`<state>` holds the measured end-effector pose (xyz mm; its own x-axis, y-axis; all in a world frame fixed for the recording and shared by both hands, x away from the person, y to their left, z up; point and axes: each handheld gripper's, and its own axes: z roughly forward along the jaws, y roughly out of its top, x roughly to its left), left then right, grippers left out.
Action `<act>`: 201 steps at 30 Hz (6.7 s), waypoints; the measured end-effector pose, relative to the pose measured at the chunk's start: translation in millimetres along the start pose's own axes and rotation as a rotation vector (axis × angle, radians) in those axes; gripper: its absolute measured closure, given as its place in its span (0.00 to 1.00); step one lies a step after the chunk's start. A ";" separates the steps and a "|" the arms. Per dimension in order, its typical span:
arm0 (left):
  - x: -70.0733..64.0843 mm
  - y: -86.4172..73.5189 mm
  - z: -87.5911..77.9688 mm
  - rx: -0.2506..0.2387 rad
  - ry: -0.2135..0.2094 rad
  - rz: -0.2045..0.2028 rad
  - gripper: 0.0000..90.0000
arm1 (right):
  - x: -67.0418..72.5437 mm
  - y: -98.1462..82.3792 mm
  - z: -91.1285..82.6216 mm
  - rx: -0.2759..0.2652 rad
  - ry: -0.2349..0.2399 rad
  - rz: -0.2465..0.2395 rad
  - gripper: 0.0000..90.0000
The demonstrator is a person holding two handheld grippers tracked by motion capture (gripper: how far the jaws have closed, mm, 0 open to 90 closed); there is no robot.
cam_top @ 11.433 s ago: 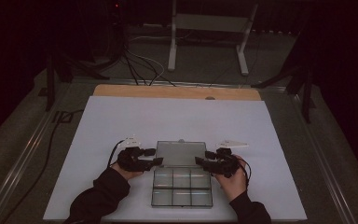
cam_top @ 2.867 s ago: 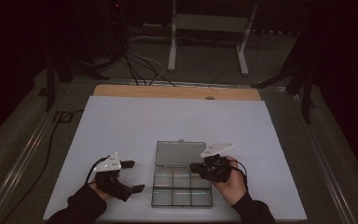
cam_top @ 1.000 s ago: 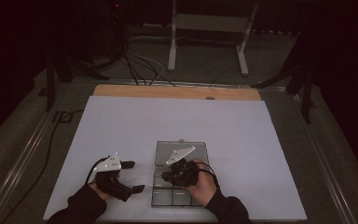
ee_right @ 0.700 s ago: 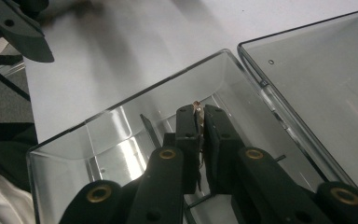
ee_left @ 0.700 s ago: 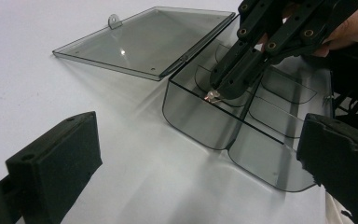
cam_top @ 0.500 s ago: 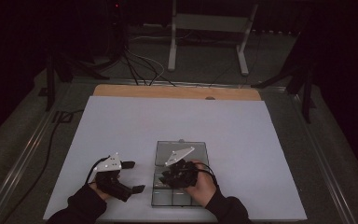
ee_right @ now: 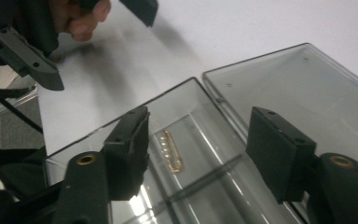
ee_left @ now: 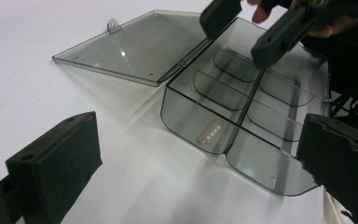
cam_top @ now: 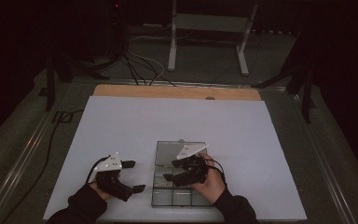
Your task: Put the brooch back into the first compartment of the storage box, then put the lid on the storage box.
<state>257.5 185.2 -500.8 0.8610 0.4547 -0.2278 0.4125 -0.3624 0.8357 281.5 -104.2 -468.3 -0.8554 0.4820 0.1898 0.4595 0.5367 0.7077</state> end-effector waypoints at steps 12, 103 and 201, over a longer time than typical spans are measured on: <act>0.1 1.9 0.9 0.002 -0.005 -0.002 0.01 | -18.2 -10.7 -19.9 -0.093 -0.014 0.092 0.21; 40.8 59.6 67.2 0.077 0.144 -0.354 0.01 | -47.6 -79.1 -92.0 -0.228 -0.201 0.146 0.03; 49.8 37.5 60.4 0.041 -0.065 -0.426 0.83 | -46.9 -78.7 -89.7 -0.210 -0.186 0.142 0.03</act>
<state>333.8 145.1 -511.0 0.6277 0.5190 -0.5802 0.7455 -0.1861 0.6400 263.9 -231.2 -471.8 -0.7191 0.6705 0.1824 0.4950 0.3099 0.8118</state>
